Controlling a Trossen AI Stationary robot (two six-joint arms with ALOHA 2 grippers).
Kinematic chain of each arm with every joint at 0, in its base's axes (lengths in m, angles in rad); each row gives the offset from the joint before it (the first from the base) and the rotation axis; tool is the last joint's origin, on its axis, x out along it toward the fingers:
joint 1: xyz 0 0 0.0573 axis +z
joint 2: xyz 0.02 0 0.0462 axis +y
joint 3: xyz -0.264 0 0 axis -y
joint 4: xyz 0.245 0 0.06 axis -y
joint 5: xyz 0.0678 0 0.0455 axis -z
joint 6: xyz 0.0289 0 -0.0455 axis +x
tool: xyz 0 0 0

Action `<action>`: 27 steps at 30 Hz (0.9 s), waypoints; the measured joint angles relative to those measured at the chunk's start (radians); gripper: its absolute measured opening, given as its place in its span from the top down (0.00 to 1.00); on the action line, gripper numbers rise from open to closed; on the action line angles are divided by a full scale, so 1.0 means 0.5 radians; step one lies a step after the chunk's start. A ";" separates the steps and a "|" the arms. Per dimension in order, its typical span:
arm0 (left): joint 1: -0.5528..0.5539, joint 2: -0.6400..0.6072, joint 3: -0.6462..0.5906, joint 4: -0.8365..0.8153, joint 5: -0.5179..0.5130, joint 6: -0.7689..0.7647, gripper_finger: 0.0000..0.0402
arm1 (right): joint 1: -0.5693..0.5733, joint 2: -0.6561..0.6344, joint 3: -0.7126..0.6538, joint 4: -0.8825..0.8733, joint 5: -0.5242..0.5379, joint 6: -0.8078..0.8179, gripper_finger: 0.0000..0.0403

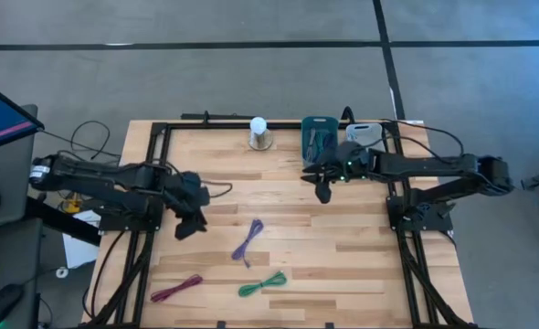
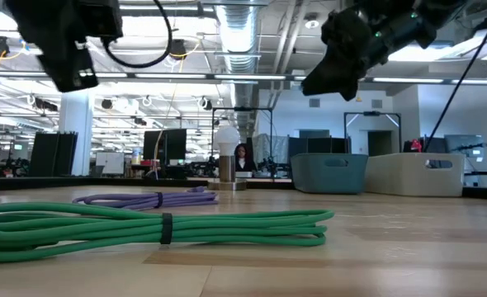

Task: Pick & Place USB Port
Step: Put the braided red charger cable into the blue bin

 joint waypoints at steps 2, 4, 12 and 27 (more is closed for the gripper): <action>-0.099 0.041 0.000 0.010 0.001 -0.111 0.67 | 0.013 0.019 0.000 0.010 0.000 0.004 0.73; -0.203 0.101 0.000 0.014 -0.006 -0.226 0.67 | 0.018 0.023 0.000 0.011 0.000 0.014 0.73; -0.714 0.337 0.000 0.418 -0.305 -0.387 0.74 | 0.065 -0.060 0.000 0.012 -0.001 0.030 0.73; -1.321 0.617 0.000 0.463 -0.726 -0.822 0.84 | 0.094 -0.219 0.000 0.073 0.000 0.204 0.73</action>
